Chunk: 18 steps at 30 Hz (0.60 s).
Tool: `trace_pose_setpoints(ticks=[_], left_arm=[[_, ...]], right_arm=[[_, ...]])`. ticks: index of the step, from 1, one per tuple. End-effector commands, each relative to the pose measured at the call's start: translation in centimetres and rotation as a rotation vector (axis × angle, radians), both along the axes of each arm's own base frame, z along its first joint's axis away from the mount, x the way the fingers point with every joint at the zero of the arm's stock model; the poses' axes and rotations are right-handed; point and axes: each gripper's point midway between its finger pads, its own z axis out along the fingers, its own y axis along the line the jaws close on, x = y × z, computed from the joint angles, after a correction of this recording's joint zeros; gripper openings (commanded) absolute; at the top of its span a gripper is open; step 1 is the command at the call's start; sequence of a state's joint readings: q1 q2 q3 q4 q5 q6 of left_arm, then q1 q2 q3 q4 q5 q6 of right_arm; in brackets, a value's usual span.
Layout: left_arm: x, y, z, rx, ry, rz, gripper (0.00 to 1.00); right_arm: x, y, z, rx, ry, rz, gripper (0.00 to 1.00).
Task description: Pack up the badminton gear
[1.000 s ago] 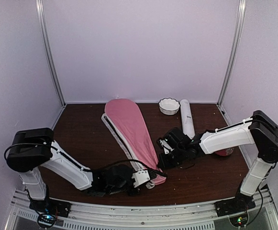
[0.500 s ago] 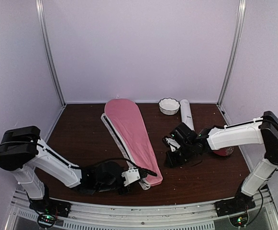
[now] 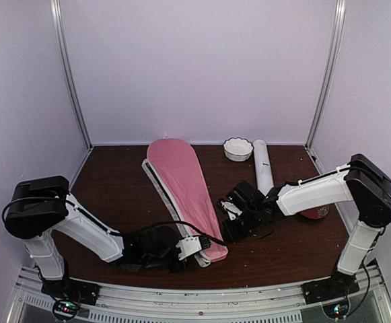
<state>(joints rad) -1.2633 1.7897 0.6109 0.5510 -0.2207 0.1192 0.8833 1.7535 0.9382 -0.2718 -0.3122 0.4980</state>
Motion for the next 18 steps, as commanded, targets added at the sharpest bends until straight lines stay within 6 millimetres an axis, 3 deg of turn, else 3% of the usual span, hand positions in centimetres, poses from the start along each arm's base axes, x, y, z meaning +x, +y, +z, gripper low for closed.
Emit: trace_pose_setpoints(ticks=[1,5,10,15,18], left_arm=[[1.0,-1.8,1.9,-0.067,-0.022,-0.004,0.09],[1.0,-3.5,3.0,-0.086,-0.024,-0.038,0.08],[1.9,-4.5,2.0,-0.092,-0.009,-0.037,0.08],[1.6,-3.7,0.0,-0.025,0.006,-0.072,0.12],[0.7,-2.6,1.0,-0.029,0.012,-0.094,0.17]], right_arm=[[-1.6,0.1,-1.9,-0.04,0.041,0.026,0.0],[-2.3,0.3,-2.0,-0.038,0.049,0.032,0.0],[-3.3,0.9,-1.7,-0.011,0.058,0.045,0.0],[-3.9,1.0,-1.3,0.008,0.068,0.047,0.0],[-3.6,0.1,-1.0,-0.029,0.041,0.044,0.0]])
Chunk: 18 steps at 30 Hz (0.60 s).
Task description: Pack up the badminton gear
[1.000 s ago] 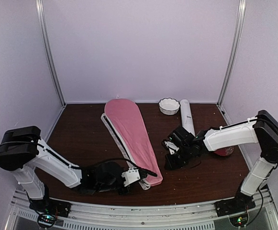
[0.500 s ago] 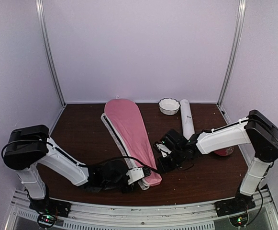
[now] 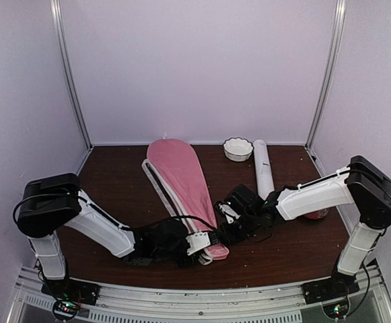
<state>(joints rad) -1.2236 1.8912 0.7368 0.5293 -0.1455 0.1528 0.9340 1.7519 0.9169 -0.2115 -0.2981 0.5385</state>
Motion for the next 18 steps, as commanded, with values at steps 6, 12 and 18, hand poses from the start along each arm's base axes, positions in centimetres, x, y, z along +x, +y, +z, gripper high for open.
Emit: trace_pose_setpoints(ticks=[6,12,18], left_arm=[[-1.8,2.0,3.2,-0.082,0.017,-0.051,0.2],[-1.4,1.4,3.0,-0.095,0.017,-0.039,0.17],[-0.9,-0.8,2.1,-0.096,0.018,-0.057,0.16]], right_arm=[[-0.9,-2.9,0.1,-0.071,0.022,0.002,0.0],[-0.7,-2.2,-0.4,-0.054,0.043,0.01,0.0],[-1.2,-1.7,-0.8,-0.037,0.062,0.017,0.0]])
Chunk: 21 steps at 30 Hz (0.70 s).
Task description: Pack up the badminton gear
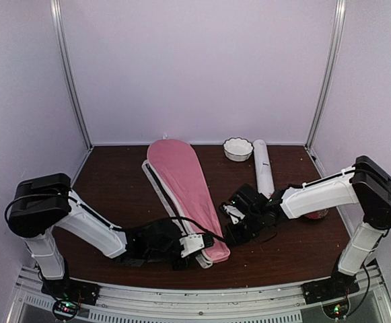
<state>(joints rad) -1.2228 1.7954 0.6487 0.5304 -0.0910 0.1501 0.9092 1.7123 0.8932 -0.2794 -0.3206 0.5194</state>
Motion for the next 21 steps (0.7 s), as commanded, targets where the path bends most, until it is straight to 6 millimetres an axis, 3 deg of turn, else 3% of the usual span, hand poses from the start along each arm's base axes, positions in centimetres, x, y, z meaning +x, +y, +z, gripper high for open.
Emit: trace_pose_setpoints(ticks=[1,8,12,18,21], left_arm=[[0.7,-2.8,1.0,-0.077,-0.005,-0.02,0.16],[1.1,-4.1,2.0,-0.11,-0.021,-0.026,0.15],[1.1,-4.4,2.0,-0.088,-0.009,-0.03,0.17],[-1.1,-0.6,3.9,-0.094,0.029,-0.04,0.38],[-2.2,0.9,4.0,-0.081,0.091,-0.037,0.44]], right_arm=[[-0.7,0.2,-0.9,-0.003,0.029,0.017,0.0],[-2.2,1.3,-1.7,0.01,0.06,0.042,0.0],[-2.8,1.5,-1.3,0.032,0.066,0.049,0.0],[-1.8,-2.1,-0.8,-0.045,0.02,-0.008,0.02],[0.0,-3.8,0.9,-0.085,-0.057,-0.045,0.06]])
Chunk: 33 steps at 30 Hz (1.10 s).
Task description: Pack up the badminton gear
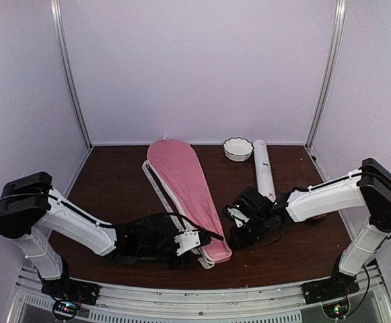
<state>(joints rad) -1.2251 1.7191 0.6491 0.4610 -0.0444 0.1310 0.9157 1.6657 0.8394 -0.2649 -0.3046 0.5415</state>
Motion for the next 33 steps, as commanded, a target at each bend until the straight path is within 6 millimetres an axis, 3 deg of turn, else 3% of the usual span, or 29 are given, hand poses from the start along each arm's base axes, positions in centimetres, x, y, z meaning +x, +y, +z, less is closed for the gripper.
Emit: trace_pose_setpoints(ticks=[1,5,10,13,16,19,28,33], left_arm=[[-1.4,1.4,2.6,-0.072,0.074,0.003,0.45],[0.1,3.6,4.6,-0.204,0.232,0.13,0.46],[6.1,8.2,7.2,-0.363,0.363,0.417,0.5],[9.9,12.0,7.8,-0.415,0.423,0.622,0.53],[12.9,15.9,7.5,-0.436,0.487,0.79,0.53],[14.5,18.2,7.2,-0.45,0.534,0.883,0.53],[15.8,21.1,7.3,-0.476,0.524,0.983,0.53],[16.1,22.3,7.8,-0.476,0.489,1.018,0.53]], right_arm=[[1.4,-3.0,1.8,-0.096,-0.082,-0.034,0.08],[3.8,-2.1,5.8,-0.09,-0.187,-0.04,0.11],[5.3,1.3,9.2,-0.029,-0.26,-0.011,0.15],[5.9,4.1,10.6,-0.028,-0.299,0.025,0.15],[6.1,7.0,10.5,-0.039,-0.307,0.068,0.15],[6.3,9.5,9.5,-0.06,-0.301,0.1,0.16],[8.6,14.2,7.0,-0.169,-0.34,0.112,0.23],[9.9,14.7,5.1,-0.257,-0.355,0.097,0.25]])
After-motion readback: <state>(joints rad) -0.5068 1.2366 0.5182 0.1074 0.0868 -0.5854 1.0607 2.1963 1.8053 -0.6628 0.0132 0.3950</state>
